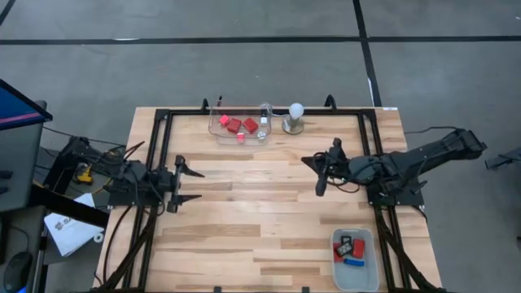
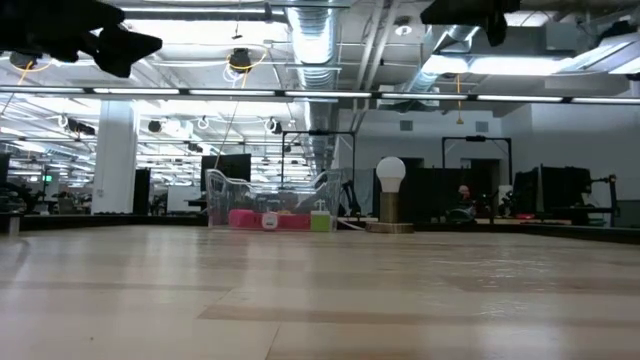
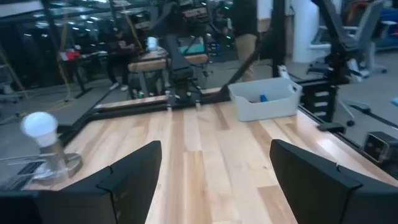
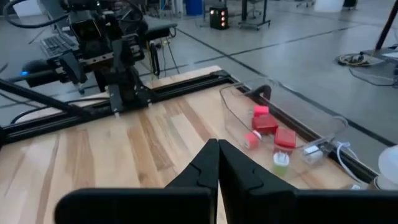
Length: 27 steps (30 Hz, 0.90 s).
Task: Pick & Place Office items
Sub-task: Return to Home Position
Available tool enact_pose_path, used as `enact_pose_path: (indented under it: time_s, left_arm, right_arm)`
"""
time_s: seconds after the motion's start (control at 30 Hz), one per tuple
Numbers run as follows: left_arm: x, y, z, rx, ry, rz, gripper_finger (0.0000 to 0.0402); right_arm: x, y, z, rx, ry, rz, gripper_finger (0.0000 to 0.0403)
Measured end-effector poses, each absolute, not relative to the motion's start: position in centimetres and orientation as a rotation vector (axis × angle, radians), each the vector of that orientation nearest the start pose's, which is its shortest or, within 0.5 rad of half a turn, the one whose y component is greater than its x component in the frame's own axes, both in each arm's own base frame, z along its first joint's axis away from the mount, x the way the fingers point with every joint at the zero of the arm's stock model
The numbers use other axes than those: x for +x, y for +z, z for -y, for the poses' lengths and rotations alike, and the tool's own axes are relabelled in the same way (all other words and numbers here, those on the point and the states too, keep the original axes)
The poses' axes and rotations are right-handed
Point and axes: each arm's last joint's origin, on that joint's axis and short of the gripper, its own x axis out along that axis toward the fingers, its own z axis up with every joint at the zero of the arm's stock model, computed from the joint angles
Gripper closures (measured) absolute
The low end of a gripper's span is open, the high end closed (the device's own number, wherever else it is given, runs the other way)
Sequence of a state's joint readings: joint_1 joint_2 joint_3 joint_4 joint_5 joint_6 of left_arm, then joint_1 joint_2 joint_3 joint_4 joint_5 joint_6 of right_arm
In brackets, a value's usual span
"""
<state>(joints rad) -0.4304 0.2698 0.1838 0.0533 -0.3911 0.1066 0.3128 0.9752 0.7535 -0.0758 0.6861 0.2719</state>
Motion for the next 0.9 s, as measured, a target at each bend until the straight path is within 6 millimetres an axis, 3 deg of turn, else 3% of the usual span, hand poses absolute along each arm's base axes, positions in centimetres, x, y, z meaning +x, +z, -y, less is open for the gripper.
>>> enact_pose_path:
  time_s: [0.5,0.7,0.9]
  left_arm:
    - [9.2,18.4,0.9,0.024,-0.067,0.029,0.0105]
    - [9.6,17.1,0.3,-0.013,-0.038,0.020,0.0105]
    - [9.7,16.9,0.1,-0.001,-0.057,0.039,0.0105]
  right_arm:
    - [24.1,27.4,-5.4,0.068,-0.386,-0.257,0.0403]
    - [23.0,25.6,-5.4,0.098,-0.345,-0.155,0.0403]
    - [21.0,23.4,-4.8,0.104,-0.330,-0.082,0.0403]
